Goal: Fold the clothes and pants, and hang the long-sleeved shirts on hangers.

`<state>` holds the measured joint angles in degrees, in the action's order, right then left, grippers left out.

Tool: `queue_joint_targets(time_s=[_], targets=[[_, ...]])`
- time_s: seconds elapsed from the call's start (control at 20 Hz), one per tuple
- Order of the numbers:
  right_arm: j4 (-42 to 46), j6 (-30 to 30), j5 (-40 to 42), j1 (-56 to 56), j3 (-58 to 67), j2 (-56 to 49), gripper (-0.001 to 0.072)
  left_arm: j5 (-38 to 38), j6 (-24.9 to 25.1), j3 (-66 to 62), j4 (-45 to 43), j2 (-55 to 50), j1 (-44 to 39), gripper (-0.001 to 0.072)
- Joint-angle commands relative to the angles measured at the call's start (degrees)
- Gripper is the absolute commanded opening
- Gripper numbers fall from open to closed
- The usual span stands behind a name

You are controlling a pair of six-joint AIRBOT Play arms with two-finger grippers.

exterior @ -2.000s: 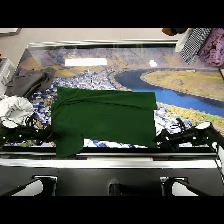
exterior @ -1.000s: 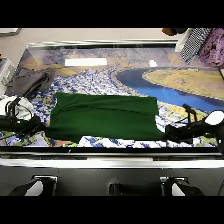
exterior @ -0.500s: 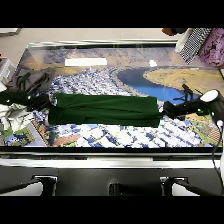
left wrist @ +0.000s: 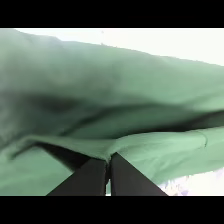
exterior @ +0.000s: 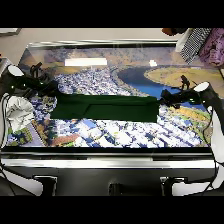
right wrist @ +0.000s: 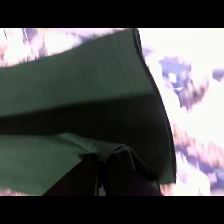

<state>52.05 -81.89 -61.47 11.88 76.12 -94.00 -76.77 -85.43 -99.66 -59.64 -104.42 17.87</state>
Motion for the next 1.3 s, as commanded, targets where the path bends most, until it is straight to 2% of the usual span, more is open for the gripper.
queue_joint_targets(time_s=[0.0, 0.05, 0.15, 0.2, 0.25, 0.3, 0.35, 0.5, 0.55, 0.65, 0.75, 0.9, 1.25], targets=[[-0.66, 0.0, 5.25, -3.23, 1.79, -3.78, 0.0026, 1.42, -1.16, -3.41, 0.24, -4.63, -0.48, 0.0017], [0.48, -0.92, 6.03, -4.46, 1.79, -4.72, 0.0027, 1.95, -1.16, -3.43, 0.28, -5.44, -0.74, 0.0018], [5.25, -7.19, 6.71, -5.42, 1.77, -5.79, 0.0027, 2.64, -1.14, -3.45, 0.31, -6.54, -0.94, 0.0023], [6.58, -8.46, 6.49, -5.25, 1.79, -5.81, 0.0028, 3.23, -1.11, -3.45, 0.24, -6.58, -0.92, 0.0086], [8.0, -9.07, 5.73, -4.74, 2.05, -5.42, 0.0078, 3.76, -1.16, -3.72, 0.26, -6.49, -0.72, 0.0217], [9.27, -10.01, 4.52, -4.24, 2.64, -4.72, 0.0225, 3.69, -1.16, -4.46, 0.26, -6.47, -0.44, 0.0312], [10.78, -11.45, 2.08, -3.23, 3.78, -3.67, 0.0371, 3.21, -1.16, -5.49, 0.24, -6.38, -0.26, 0.0323], [17.07, -14.05, -2.62, 1.97, 6.84, 0.2, 0.0475, 1.18, -1.16, -9.49, 0.11, -5.44, 0.33, 0.0324], [16.44, -15.02, -2.97, 4.55, 6.91, 0.57, 0.0505, 0.63, -1.14, -10.54, 0.0, -5.07, 0.33, 0.0323], [8.94, -13.55, -5.33, 8.7, 6.88, -1.2, 0.0585, 0.31, -1.14, -11.34, 0.02, -4.31, 0.24, 0.0323], [-1.18, -7.74, -8.37, 10.27, 6.88, -4.42, 0.067, 0.28, -1.16, -11.39, 0.02, -3.93, 0.11, 0.0323], [-7.56, -3.23, -10.82, 9.35, 6.88, -8.7, 0.0677, 0.26, -1.14, -11.39, 0.07, -3.91, -0.13, 0.0323], [-7.45, -2.8, -6.34, 3.78, 6.84, -12.92, 0.0668, 0.31, -1.14, -11.39, 0.04, -3.96, -0.5, 0.0323]])
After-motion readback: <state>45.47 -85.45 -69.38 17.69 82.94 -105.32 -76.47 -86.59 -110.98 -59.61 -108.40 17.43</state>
